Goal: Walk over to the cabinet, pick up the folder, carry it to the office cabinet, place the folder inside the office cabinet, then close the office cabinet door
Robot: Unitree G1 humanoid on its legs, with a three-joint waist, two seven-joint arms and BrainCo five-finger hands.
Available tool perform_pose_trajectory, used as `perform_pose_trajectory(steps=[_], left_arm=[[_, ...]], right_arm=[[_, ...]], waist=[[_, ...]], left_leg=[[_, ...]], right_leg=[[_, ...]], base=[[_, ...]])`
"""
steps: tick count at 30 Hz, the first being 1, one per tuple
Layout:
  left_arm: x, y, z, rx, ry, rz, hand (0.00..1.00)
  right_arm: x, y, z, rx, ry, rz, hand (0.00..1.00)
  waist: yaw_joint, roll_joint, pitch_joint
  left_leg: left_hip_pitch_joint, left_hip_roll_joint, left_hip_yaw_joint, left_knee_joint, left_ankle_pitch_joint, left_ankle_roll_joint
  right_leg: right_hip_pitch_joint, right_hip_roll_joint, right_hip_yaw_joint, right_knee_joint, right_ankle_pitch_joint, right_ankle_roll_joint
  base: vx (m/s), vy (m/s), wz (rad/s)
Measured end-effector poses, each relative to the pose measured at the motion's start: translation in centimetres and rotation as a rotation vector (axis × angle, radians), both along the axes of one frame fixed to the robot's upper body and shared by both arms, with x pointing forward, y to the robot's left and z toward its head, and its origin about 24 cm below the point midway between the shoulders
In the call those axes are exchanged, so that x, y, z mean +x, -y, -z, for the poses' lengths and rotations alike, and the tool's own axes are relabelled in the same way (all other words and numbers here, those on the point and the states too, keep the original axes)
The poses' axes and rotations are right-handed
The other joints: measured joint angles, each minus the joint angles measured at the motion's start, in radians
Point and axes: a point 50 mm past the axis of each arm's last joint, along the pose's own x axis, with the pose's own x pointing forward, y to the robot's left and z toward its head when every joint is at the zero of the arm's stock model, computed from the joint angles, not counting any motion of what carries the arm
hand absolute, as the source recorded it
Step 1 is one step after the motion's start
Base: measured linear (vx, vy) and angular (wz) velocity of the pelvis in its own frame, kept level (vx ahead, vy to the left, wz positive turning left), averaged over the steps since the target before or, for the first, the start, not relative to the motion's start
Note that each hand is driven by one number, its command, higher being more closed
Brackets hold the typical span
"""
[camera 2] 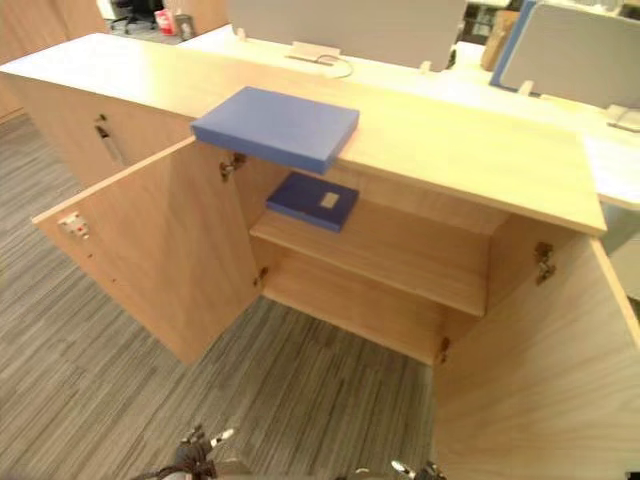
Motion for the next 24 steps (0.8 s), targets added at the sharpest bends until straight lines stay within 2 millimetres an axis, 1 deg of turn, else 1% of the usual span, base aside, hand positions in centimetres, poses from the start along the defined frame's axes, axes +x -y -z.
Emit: perform_pose_trajectory(steps=[1, 2, 3, 4, 5, 6, 7, 8, 9, 10, 11, 12, 13, 14, 15, 16, 17, 18, 19, 20, 21, 22, 23, 24], left_arm=[[0.1, -0.1, -0.1, 0.005, 0.006, 0.002, 0.00], [0.2, -0.2, -0.2, 0.009, 0.017, 0.002, 0.00], [0.3, -0.2, -0.2, 0.013, 0.023, 0.000, 0.00], [0.3, -0.1, -0.2, 0.012, 0.022, -0.001, 0.00], [0.1, 0.2, -0.1, 0.007, 0.015, 0.006, 0.00], [-0.1, 0.0, 0.0, 0.008, 0.005, 0.002, 0.00], [-0.1, -0.5, 0.0, 0.020, 0.002, -0.002, 0.00], [0.0, -1.2, -0.2, 0.044, 0.001, 0.008, 0.00], [-0.2, -1.6, 0.0, 0.050, -0.020, 0.012, 0.00], [-0.4, -1.8, 0.1, 0.046, -0.035, -0.005, 0.00], [-0.4, -1.7, 0.1, 0.044, -0.034, -0.001, 0.00], [-0.7, -1.5, 0.2, 0.039, -0.044, 0.009, 0.00], [-1.0, -1.4, 0.3, 0.040, -0.054, 0.020, 0.00], [-1.2, -1.2, 0.5, 0.039, -0.067, 0.049, 0.00], [-1.3, -1.0, 0.5, 0.035, -0.073, 0.065, 0.00], [-1.4, -0.9, 0.6, 0.037, -0.079, 0.087, 0.00], [-1.3, -1.1, 0.5, 0.044, -0.079, 0.097, 0.00], [-1.2, -1.2, 0.5, 0.049, -0.078, 0.103, 0.00], [-0.9, -1.4, 0.4, 0.068, -0.077, 0.140, 0.00], [-0.9, -1.4, 0.4, 0.069, -0.077, 0.143, 0.00], [-1.0, -1.3, 0.4, 0.068, -0.084, 0.150, 0.00], [-1.1, -1.2, 0.5, 0.065, -0.090, 0.157, 0.00], [-1.1, -1.0, 0.6, 0.060, -0.096, 0.164, 0.00], [-0.8, -0.8, 0.6, 0.055, -0.089, 0.164, 0.00]], right_arm=[[0.2, -0.1, 0.0, 0.002, 0.002, -0.001, 0.00], [0.7, -0.2, 0.0, -0.002, 0.007, -0.011, 0.00], [0.9, -0.2, -0.1, -0.002, 0.012, -0.012, 0.00], [0.9, -0.2, -0.1, -0.003, 0.013, -0.012, 0.00], [0.8, 0.1, -0.1, -0.011, 0.012, -0.012, 0.00], [0.6, -0.3, 0.0, -0.005, -0.001, -0.019, 0.00], [0.4, -0.7, 0.1, 0.006, -0.007, -0.025, 0.00], [0.2, -1.6, 0.4, 0.032, -0.021, -0.026, 0.00], [0.2, -1.9, 0.4, 0.042, -0.024, -0.024, 0.00], [0.4, -2.0, 0.4, 0.047, -0.017, -0.027, 0.00], [0.5, -2.0, 0.4, 0.048, -0.013, -0.034, 0.00], [0.8, -1.9, 0.3, 0.044, -0.002, -0.055, 0.00], [1.0, -1.7, 0.2, 0.039, 0.006, -0.064, 0.00], [1.5, -1.3, 0.0, 0.021, 0.026, -0.078, 0.00], [1.7, -1.0, -0.2, 0.007, 0.039, -0.081, 0.00], [1.8, -0.5, -0.3, -0.009, 0.050, -0.083, 0.00], [1.8, -0.5, -0.3, -0.010, 0.051, -0.082, 0.00], [1.7, -0.5, -0.3, -0.010, 0.050, -0.082, 0.00], [1.7, -0.7, -0.2, -0.004, 0.047, -0.090, 0.00], [1.7, -0.7, -0.2, -0.004, 0.047, -0.094, 0.00], [1.7, -0.7, -0.2, -0.006, 0.045, -0.102, 0.00], [1.7, -0.6, -0.2, -0.007, 0.043, -0.103, 0.00], [1.5, -0.7, -0.2, -0.004, 0.034, -0.104, 0.00], [1.2, -0.9, -0.1, 0.003, 0.022, -0.105, 0.00]], waist=[[0.000, -0.004, 0.002], [0.002, -0.009, 0.004], [0.004, -0.014, 0.005], [0.005, -0.013, 0.004], [0.006, -0.003, -0.002], [0.005, -0.017, -0.019], [-0.002, -0.035, -0.029], [-0.004, -0.074, -0.042], [-0.003, -0.082, -0.045], [0.006, -0.086, -0.048], [0.013, -0.087, -0.048], [0.023, -0.079, -0.046], [0.022, -0.069, -0.046], [0.003, -0.061, -0.049], [-0.007, -0.054, -0.050], [-0.017, -0.047, -0.053], [-0.020, -0.048, -0.053], [-0.023, -0.048, -0.053], [-0.025, -0.044, -0.050], [-0.025, -0.044, -0.050], [-0.030, -0.041, -0.045], [-0.033, -0.040, -0.044], [-0.039, -0.046, -0.040], [-0.037, -0.059, -0.023]], left_leg=[[-0.012, -0.015, -0.002, -0.047, -0.011, 0.006], [-0.031, -0.047, -0.013, -0.176, -0.024, 0.005], [-0.040, -0.086, -0.052, -0.335, -0.019, 0.002], [-0.037, -0.105, -0.078, -0.428, -0.009, -0.003], [-0.032, -0.139, -0.151, -0.589, 0.106, -0.012], [-0.019, -0.185, -0.162, -0.607, 0.178, -0.029], [-0.015, -0.209, -0.160, -0.633, 0.179, -0.023], [-0.008, -0.244, -0.141, -0.659, 0.183, -0.012], [0.003, -0.259, -0.128, -0.668, 0.176, 0.000], [0.059, -0.285, -0.086, -0.707, 0.164, 0.022], [0.096, -0.297, -0.057, -0.741, 0.167, 0.030], [0.179, -0.324, 0.001, -0.822, 0.178, 0.047], [0.210, -0.336, 0.020, -0.853, 0.182, 0.054], [0.249, -0.361, 0.044, -0.890, 0.185, 0.066], [0.262, -0.371, 0.054, -0.903, 0.184, 0.074], [0.285, -0.379, 0.069, -0.920, 0.179, 0.087], [0.297, -0.379, 0.068, -0.933, 0.180, 0.090], [0.302, -0.375, 0.066, -0.939, 0.181, 0.092], [0.305, -0.359, 0.058, -0.944, 0.182, 0.092], [0.305, -0.357, 0.057, -0.944, 0.182, 0.092], [0.313, -0.348, 0.048, -0.945, 0.182, 0.092], [0.315, -0.344, 0.041, -0.944, 0.183, 0.090], [0.320, -0.347, 0.026, -0.944, 0.184, 0.080], [0.334, -0.367, 0.003, -0.948, 0.184, 0.064]], right_leg=[[0.010, -0.015, 0.016, 0.002, 0.001, 0.002], [0.026, -0.051, 0.050, 0.002, 0.003, 0.009], [0.037, -0.089, 0.075, -0.001, 0.004, 0.037], [0.042, -0.108, 0.084, -0.005, 0.004, 0.058], [0.053, -0.128, 0.100, -0.022, -0.002, 0.112], [0.061, -0.165, 0.130, -0.036, -0.001, 0.132], [0.053, -0.185, 0.130, -0.040, 0.009, 0.128], [0.037, -0.222, 0.129, -0.034, 0.034, 0.131], [0.036, -0.241, 0.130, -0.033, 0.064, 0.153], [0.025, -0.277, 0.139, 0.009, 0.097, 0.177], [0.006, -0.298, 0.155, 0.054, 0.097, 0.176], [-0.052, -0.338, 0.196, 0.181, 0.098, 0.174], [-0.089, -0.359, 0.207, 0.251, 0.102, 0.168], [-0.150, -0.398, 0.201, 0.370, 0.123, 0.135], [-0.174, -0.417, 0.186, 0.420, 0.138, 0.108], [-0.205, -0.447, 0.130, 0.494, 0.154, 0.073], [-0.210, -0.450, 0.087, 0.519, 0.141, 0.069], [-0.214, -0.445, 0.057, 0.531, 0.122, 0.078], [-0.227, -0.395, 0.009, 0.536, 0.029, 0.103], [-0.230, -0.385, 0.004, 0.533, 0.013, 0.105], [-0.236, -0.342, -0.007, 0.503, -0.030, 0.104], [-0.238, -0.319, -0.006, 0.474, -0.039, 0.104], [-0.239, -0.281, 0.001, 0.373, -0.032, 0.102], [-0.226, -0.262, 0.013, 0.295, -0.018, 0.097]], base=[[0.27, 0.261, -1.06], [0.24, 0.316, -0.99], [0.20, 0.273, -1.00], [0.17, 0.305, -0.88], [0.22, 0.387, -0.69], [0.29, 0.461, -0.44], [0.30, 0.398, -0.11], [0.26, 0.306, 0.04], [0.32, 0.410, -0.27], [0.25, 0.353, -0.51], [0.23, 0.369, -1.01], [0.12, 0.258, -0.94], [0.12, 0.306, -0.91], [0.09, 0.228, -0.41], [0.11, 0.241, -0.32], [0.14, 0.183, -0.17], [0.15, 0.146, -0.13], [0.19, 0.068, 0.05], [0.13, 0.018, 0.09], [0.16, -0.048, 0.17], [0.08, -0.082, 0.16], [0.11, -0.159, 0.30], [0.05, -0.185, 0.34], [0.05, -0.187, 0.28]])
